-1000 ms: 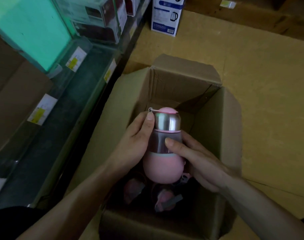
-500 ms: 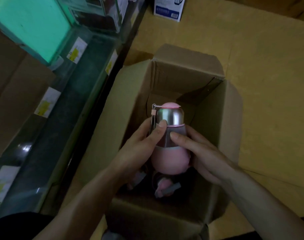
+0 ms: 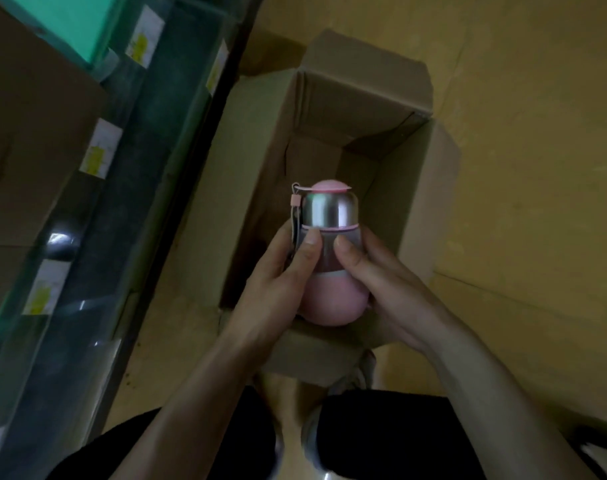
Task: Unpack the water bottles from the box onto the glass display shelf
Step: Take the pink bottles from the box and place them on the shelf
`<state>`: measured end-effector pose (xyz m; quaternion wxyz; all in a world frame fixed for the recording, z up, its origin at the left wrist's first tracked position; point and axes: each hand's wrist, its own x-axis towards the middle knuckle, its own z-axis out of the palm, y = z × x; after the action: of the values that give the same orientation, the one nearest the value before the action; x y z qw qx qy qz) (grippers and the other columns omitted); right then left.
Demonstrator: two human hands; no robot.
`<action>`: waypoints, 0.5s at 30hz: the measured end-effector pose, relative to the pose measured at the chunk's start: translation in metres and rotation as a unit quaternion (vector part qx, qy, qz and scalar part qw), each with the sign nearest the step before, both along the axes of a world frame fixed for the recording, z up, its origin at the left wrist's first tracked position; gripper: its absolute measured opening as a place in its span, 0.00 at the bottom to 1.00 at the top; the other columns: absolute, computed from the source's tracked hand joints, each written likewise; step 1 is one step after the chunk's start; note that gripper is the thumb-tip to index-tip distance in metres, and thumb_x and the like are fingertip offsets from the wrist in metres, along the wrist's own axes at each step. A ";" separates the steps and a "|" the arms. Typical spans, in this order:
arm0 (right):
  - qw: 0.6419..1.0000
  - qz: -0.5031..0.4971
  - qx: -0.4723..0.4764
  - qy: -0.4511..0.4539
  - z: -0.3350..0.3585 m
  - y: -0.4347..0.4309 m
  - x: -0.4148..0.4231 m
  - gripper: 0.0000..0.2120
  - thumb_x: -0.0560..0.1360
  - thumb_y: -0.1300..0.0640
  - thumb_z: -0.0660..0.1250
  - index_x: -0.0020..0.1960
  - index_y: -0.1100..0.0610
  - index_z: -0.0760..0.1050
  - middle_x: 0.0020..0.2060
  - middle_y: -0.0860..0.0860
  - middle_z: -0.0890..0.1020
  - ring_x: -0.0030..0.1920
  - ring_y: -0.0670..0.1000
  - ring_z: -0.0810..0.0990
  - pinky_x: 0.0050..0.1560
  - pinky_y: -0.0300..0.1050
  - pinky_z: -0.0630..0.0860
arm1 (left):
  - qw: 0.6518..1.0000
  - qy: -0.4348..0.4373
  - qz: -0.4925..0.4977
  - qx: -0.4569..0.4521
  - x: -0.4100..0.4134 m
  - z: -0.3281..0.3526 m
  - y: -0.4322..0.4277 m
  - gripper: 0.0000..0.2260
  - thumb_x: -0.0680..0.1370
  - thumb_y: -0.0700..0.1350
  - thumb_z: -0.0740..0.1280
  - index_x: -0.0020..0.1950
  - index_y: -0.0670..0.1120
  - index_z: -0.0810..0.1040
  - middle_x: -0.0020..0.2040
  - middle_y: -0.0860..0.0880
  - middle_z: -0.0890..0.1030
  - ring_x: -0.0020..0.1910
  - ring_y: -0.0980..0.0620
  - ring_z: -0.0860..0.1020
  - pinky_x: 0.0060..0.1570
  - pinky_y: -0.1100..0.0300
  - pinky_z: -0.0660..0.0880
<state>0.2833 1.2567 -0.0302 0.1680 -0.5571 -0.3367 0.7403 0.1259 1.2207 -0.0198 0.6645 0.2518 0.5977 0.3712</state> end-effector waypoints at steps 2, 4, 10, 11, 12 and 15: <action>1.000 0.012 -0.011 0.004 0.014 -0.006 0.004 0.22 0.78 0.36 0.65 0.70 0.39 0.75 0.66 0.46 0.81 0.67 0.49 0.81 0.68 0.62 0.76 | 1.000 -0.005 0.008 -0.018 0.001 0.015 -0.009 0.16 0.83 0.57 0.62 0.71 0.59 0.75 0.65 0.53 0.82 0.65 0.52 0.80 0.67 0.41 0.74; 0.999 0.030 -0.022 0.005 0.030 -0.013 0.007 0.22 0.78 0.33 0.64 0.70 0.38 0.75 0.69 0.49 0.79 0.68 0.50 0.80 0.67 0.66 0.76 | 0.999 -0.006 0.020 -0.034 0.002 0.034 -0.018 0.15 0.83 0.55 0.62 0.70 0.58 0.76 0.63 0.54 0.83 0.62 0.53 0.81 0.66 0.41 0.75; 0.999 0.036 -0.038 -0.001 0.102 -0.029 0.007 0.30 0.73 0.27 0.65 0.71 0.40 0.74 0.68 0.47 0.81 0.69 0.50 0.79 0.73 0.63 0.70 | 0.999 -0.010 0.009 -0.048 0.003 0.116 -0.032 0.16 0.84 0.53 0.60 0.72 0.56 0.74 0.64 0.52 0.82 0.64 0.52 0.80 0.66 0.42 0.75; 0.999 0.030 -0.033 0.000 0.120 -0.030 0.006 0.30 0.74 0.27 0.65 0.71 0.40 0.74 0.68 0.46 0.80 0.69 0.50 0.79 0.73 0.64 0.70 | 0.999 -0.009 0.010 -0.048 0.002 0.133 -0.032 0.16 0.84 0.53 0.60 0.72 0.56 0.74 0.64 0.52 0.82 0.63 0.52 0.80 0.65 0.43 0.75; 0.999 0.022 -0.029 0.003 0.138 -0.031 0.004 0.29 0.74 0.28 0.65 0.70 0.40 0.75 0.68 0.46 0.80 0.68 0.50 0.79 0.72 0.65 0.71 | 0.999 -0.010 0.012 -0.046 0.000 0.153 -0.030 0.16 0.84 0.52 0.60 0.71 0.55 0.74 0.63 0.53 0.83 0.62 0.53 0.81 0.64 0.44 0.76; 1.000 0.000 -0.015 0.019 0.194 -0.030 -0.001 0.28 0.76 0.30 0.64 0.71 0.43 0.75 0.67 0.50 0.81 0.67 0.53 0.80 0.71 0.67 0.71 | 0.999 -0.006 0.012 -0.032 -0.003 0.211 -0.024 0.15 0.84 0.52 0.60 0.70 0.56 0.75 0.61 0.52 0.84 0.61 0.52 0.82 0.64 0.43 0.77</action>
<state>0.2824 1.2266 0.1641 0.1663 -0.5450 -0.3224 0.7559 0.1226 1.1967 0.1911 0.6711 0.2208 0.6084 0.3617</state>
